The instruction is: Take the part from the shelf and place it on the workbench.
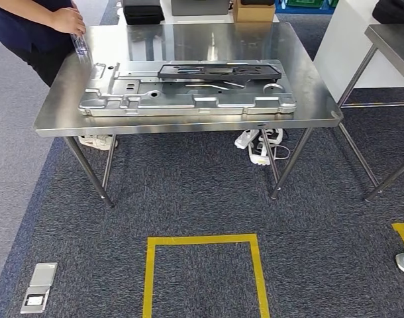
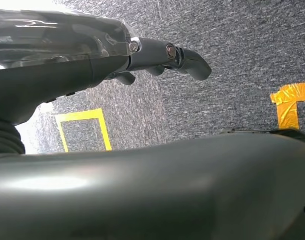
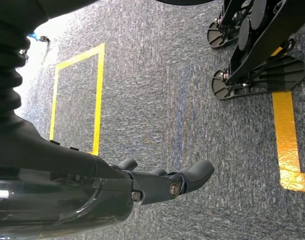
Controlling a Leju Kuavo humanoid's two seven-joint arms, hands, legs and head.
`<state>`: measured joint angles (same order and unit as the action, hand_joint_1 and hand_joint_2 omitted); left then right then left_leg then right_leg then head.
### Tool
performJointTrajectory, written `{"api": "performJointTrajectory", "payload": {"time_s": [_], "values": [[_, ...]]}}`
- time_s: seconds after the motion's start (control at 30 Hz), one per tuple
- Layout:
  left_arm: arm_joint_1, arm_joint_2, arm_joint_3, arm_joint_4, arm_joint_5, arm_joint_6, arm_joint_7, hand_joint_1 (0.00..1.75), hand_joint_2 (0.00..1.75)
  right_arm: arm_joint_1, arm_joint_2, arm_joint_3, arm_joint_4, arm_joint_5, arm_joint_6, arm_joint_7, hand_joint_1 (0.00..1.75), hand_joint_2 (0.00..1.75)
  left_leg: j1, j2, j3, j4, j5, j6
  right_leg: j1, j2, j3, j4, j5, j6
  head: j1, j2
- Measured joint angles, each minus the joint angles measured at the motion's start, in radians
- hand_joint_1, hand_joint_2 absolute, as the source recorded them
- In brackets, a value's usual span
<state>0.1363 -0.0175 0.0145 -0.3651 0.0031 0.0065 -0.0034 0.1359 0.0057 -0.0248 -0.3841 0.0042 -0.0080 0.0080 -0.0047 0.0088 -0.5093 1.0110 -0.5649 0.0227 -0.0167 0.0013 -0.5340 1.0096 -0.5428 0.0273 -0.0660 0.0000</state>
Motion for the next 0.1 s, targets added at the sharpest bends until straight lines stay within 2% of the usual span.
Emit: {"api": "performJointTrajectory", "payload": {"time_s": [0.1], "values": [[0.000, 0.000, 0.000, 0.000, 0.000, 0.000, 0.000, 0.00, 0.00, 0.000, 0.000, 0.000, 0.000, 0.000, 0.000, 0.000, 0.00, 0.00, 0.000, 0.000, 0.000, 0.000, 0.000, 0.000, 0.000, 0.000, 0.000, 0.000, 0.000, 0.000, 0.000, 0.000]]}}
